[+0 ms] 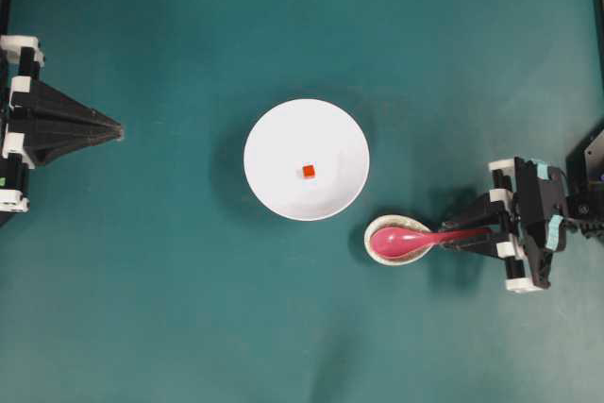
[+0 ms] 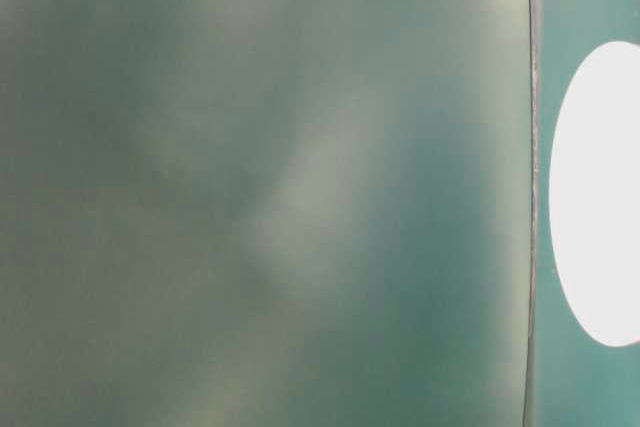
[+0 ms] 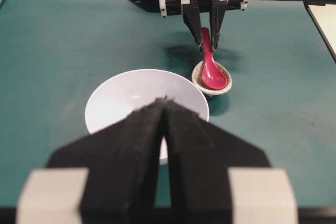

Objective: Grip the spoon and scoop the red block from the bowl with right arm.
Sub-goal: 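Close the right gripper on the end of the pink spoon handle, then lift the spoon with the right gripper and carry it over the bowl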

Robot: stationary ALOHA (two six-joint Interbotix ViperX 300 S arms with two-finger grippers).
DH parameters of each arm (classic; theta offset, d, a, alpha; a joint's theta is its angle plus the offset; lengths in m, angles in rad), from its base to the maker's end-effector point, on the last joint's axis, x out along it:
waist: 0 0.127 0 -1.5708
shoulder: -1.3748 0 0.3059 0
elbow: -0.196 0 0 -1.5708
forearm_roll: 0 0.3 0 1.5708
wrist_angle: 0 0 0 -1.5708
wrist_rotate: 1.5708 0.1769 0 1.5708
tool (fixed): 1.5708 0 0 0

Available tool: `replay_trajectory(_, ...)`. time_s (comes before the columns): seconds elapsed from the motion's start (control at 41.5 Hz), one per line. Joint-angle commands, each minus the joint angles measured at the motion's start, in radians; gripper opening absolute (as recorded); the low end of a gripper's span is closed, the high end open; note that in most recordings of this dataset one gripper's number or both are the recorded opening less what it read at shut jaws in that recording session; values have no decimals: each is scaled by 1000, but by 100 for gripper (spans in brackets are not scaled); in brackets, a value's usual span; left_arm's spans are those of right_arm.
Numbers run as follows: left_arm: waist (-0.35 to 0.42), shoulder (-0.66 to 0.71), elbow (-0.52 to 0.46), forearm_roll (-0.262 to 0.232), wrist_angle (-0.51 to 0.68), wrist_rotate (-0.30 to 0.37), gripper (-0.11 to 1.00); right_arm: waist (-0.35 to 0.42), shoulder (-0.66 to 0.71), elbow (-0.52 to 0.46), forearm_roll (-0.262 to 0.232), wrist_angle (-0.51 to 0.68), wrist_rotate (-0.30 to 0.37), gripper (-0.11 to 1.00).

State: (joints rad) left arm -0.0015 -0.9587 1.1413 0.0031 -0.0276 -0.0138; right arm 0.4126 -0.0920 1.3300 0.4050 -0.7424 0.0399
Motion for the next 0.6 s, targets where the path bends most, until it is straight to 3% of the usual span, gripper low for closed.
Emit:
replay_trajectory(0.0, -2, 8, -25, 2, -5, -2, 0, 2, -21, -28, 2, -6, -2, 25)
replay_trajectory(0.265, -2, 8, -26, 2, 0, -2, 0, -17, -124, -57, 2, 37, -12, 25)
replay_trajectory(0.579, -2, 6, -26, 2, 26, -2, 0, -106, -293, -143, 2, 281, -149, 25)
